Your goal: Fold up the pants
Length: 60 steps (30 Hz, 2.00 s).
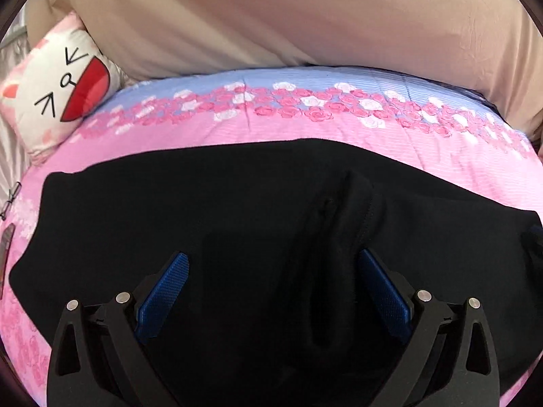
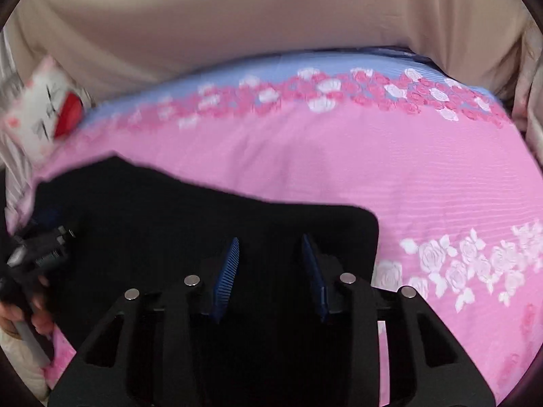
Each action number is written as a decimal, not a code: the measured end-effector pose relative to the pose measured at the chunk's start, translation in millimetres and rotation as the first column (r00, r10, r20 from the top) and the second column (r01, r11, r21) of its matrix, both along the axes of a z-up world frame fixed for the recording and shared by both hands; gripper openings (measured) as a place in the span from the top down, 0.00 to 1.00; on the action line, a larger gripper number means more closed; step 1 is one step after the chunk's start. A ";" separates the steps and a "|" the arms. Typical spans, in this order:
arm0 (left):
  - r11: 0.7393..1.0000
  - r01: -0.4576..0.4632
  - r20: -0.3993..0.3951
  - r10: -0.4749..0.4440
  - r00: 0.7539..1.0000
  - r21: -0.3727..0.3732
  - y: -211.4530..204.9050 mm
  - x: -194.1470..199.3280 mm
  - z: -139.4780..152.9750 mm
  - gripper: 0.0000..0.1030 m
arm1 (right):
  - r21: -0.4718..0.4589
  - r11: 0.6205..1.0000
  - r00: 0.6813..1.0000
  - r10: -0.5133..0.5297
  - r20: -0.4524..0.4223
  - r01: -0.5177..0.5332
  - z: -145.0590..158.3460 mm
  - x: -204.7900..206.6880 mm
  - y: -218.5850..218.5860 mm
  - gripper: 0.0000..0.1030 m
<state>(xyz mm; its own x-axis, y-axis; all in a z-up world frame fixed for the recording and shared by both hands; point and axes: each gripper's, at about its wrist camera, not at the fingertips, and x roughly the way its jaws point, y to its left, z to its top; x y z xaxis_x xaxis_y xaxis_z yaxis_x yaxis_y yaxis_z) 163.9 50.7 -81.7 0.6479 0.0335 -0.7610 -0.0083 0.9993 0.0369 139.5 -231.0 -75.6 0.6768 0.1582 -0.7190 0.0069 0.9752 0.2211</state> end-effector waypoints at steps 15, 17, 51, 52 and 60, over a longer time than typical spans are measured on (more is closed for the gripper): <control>0.995 0.090 0.006 -0.090 0.996 -0.036 -52.0 -32.0 14.6 0.05 | -0.421 0.907 0.998 -0.001 0.061 0.027 -15.7 -122.7 26.9 0.48; 0.996 0.088 0.003 -0.088 0.996 -0.026 -56.5 -33.7 14.5 0.05 | -0.489 0.872 0.996 0.065 0.064 -0.025 -12.7 -123.3 41.3 0.48; 0.937 0.345 -0.002 -0.346 0.938 0.045 -180.0 -50.6 -5.8 0.05 | -0.260 0.949 0.983 -0.181 0.010 0.177 -19.4 -107.0 -34.1 0.36; 0.937 0.346 -0.002 -0.346 0.938 0.047 -180.7 -50.5 -5.3 0.05 | -0.268 0.948 0.985 -0.173 0.018 0.171 -14.9 -111.7 -32.7 0.36; 0.959 0.281 -0.005 -0.281 0.960 0.036 -143.9 -48.2 0.6 0.05 | 0.057 0.993 0.985 -0.106 0.136 0.099 38.5 -143.0 -57.3 0.36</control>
